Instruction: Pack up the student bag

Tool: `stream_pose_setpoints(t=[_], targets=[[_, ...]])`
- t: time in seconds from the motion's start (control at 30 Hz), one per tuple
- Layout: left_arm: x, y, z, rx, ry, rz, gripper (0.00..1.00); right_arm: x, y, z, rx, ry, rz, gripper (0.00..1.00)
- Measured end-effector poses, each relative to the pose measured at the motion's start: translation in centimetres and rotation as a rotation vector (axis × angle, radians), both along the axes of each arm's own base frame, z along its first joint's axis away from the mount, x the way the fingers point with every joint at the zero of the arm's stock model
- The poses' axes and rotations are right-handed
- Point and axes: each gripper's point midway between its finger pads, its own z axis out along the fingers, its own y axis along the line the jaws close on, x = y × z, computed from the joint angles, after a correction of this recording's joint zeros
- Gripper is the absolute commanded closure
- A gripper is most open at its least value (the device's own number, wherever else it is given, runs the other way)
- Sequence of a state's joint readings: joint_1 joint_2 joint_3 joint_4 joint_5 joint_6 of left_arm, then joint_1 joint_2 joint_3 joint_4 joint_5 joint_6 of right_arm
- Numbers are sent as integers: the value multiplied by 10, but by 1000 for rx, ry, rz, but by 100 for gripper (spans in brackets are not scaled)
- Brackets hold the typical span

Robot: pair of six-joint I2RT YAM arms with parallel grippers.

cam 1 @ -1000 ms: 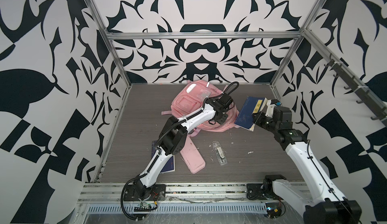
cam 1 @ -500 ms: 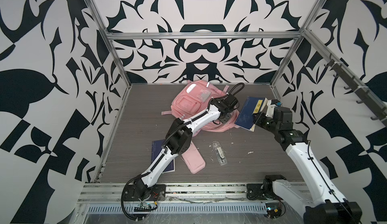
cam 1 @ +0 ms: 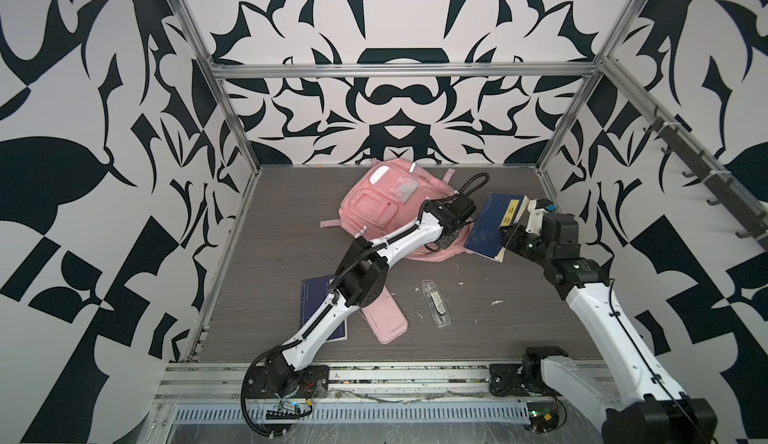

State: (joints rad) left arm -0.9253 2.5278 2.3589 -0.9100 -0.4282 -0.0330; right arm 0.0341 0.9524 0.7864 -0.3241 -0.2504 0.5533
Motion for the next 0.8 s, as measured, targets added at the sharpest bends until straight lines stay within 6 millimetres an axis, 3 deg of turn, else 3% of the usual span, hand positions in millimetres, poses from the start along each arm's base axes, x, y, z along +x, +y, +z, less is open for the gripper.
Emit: stream_pose_setpoints(t=[0.07,0.27,0.63,0.8], targets=[[0,0,0,3,-4,1,100,0,1,0,4,-2,6,100],[0,2,10,3,-13,-11,100,1,3,1,12,-10,16,100],[4,22,89,-47,-81,-28,100,7,5,0,38,-13,13,100],[5,30,115,-69,-116,-34,100,9,6,0,46,-16,13,100]])
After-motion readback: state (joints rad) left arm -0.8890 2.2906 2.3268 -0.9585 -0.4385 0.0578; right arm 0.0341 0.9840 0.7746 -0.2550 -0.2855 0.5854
